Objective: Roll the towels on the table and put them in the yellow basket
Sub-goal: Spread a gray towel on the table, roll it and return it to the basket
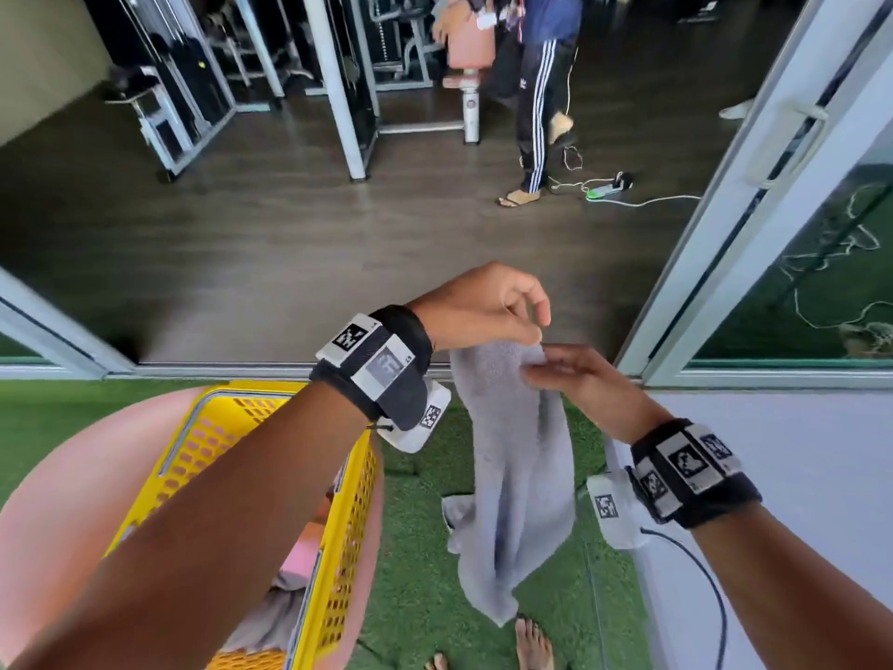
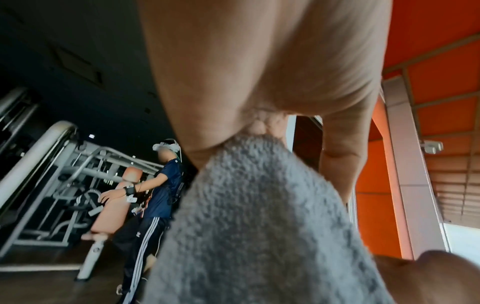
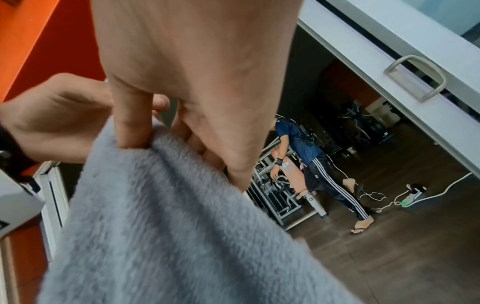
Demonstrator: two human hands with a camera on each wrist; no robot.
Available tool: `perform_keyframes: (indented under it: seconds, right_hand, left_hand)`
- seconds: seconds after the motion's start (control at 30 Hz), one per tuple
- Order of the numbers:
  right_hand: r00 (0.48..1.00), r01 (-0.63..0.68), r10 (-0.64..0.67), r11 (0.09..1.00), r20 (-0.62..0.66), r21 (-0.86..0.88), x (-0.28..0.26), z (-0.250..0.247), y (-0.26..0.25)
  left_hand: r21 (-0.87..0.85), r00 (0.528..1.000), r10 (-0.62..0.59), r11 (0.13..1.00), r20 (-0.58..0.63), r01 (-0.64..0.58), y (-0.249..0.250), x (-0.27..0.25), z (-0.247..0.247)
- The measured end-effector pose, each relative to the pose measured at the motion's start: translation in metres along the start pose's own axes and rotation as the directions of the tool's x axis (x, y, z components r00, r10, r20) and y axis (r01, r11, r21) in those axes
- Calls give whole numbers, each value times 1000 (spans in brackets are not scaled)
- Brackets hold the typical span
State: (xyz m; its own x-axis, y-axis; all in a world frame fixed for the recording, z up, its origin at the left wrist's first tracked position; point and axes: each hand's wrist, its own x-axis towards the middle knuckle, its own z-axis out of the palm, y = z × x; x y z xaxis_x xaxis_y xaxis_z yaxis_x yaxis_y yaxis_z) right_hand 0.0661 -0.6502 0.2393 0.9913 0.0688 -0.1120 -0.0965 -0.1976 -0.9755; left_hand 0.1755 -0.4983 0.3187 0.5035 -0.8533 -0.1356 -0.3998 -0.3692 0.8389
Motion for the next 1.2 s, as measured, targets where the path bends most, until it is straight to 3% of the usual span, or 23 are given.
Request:
perform_keyframes:
  seconds: [0.2,0.33,0.47,0.57,0.67,0.73,0.8,0.87,0.93,1.0,1.1,1.2]
  right_hand:
    - [988,144,-142,989,60,-23,5,-4,-5]
    - [978,152,-122,973,172,-173,10,13,-1]
    - [989,135,-120,973,86,-190,17,26,11]
    - [986,156,-166,930,-4,-332,26,32,11]
    - [981,188,-152,892,118,-412,31,39,10]
    - [965,155,-79,940,250,-303,29,45,14]
    - [959,7,19,996,282,-90,21,49,20]
    - [941,-150,89,975,326,164,7,49,31]
    - [936,-183,85,946,341,268,-7,49,38]
    - [968,-88,39,978,248,190,-13,48,38]
    - [977,149,-134,985,164,-83,-2,52,10]
    - [962,269,-255,947,96,-175,16,67,-21]
  left_hand:
    - [288,977,-211,935,-12,205,-24,-22,-1]
    - [44,986,-166,985,13,166,-37,-38,6]
    - [57,985,-157,985,-65,161,-47,-49,12]
    - [86,971,-170,979,-168,187,-58,-58,19]
    - [-25,966,-104,995,-236,101,-64,-68,21]
    - [-47,961,-81,996,-266,71,-65,-75,21]
    - [-63,952,-46,998,-302,28,-70,-83,20]
    - [-89,928,-45,996,-371,13,-79,-96,19]
    - [-138,892,-58,990,-448,-5,-93,-111,21]
    - [-174,872,-68,984,-486,-21,-109,-119,28]
    - [-226,920,-73,974,-386,-17,-113,-113,47]
    - [-496,929,-116,865,-351,-79,-94,-102,61]
